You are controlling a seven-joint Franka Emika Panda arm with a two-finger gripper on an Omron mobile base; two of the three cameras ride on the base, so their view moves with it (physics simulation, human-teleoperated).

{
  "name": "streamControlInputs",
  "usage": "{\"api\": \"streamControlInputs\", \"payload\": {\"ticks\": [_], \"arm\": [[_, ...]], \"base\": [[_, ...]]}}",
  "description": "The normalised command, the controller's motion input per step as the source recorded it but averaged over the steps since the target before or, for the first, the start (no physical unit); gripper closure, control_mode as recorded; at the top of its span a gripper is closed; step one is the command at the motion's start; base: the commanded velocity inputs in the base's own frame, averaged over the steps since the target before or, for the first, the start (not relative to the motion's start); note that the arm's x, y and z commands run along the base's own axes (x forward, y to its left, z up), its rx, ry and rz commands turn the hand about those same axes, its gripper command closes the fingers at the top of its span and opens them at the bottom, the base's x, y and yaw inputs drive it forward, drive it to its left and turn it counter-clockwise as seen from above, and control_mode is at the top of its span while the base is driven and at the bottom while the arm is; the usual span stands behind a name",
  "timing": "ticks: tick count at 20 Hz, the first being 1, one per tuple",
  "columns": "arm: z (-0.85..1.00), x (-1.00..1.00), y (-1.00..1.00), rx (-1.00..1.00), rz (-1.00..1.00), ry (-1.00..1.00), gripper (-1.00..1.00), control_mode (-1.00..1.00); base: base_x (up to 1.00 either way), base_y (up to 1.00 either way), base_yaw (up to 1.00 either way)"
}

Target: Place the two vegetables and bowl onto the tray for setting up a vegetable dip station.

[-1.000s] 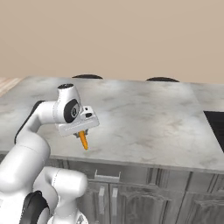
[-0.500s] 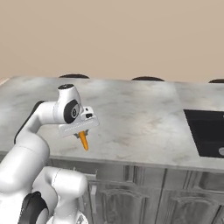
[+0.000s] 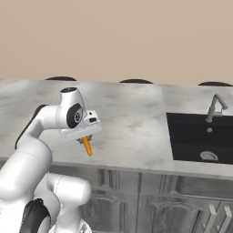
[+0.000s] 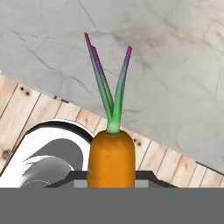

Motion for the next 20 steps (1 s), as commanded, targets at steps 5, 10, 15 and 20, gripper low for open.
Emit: {"api": "streamControlInputs", "payload": {"ticks": [5, 10, 15, 20], "arm": [[0.00, 0.00, 0.00, 0.00, 0.00, 0.00, 1.00, 1.00], [0.00, 0.00, 0.00, 0.00, 0.00, 0.00, 1.00, 1.00], [0.00, 0.00, 0.00, 0.00, 0.00, 0.00, 1.00, 1.00], [0.00, 0.00, 0.00, 0.00, 0.00, 0.00, 1.00, 1.00]], "base": [[0.05, -0.62, 0.00], [0.07, -0.60, 0.00], [0.09, -0.57, 0.01], [0.07, -0.57, 0.02]]}}
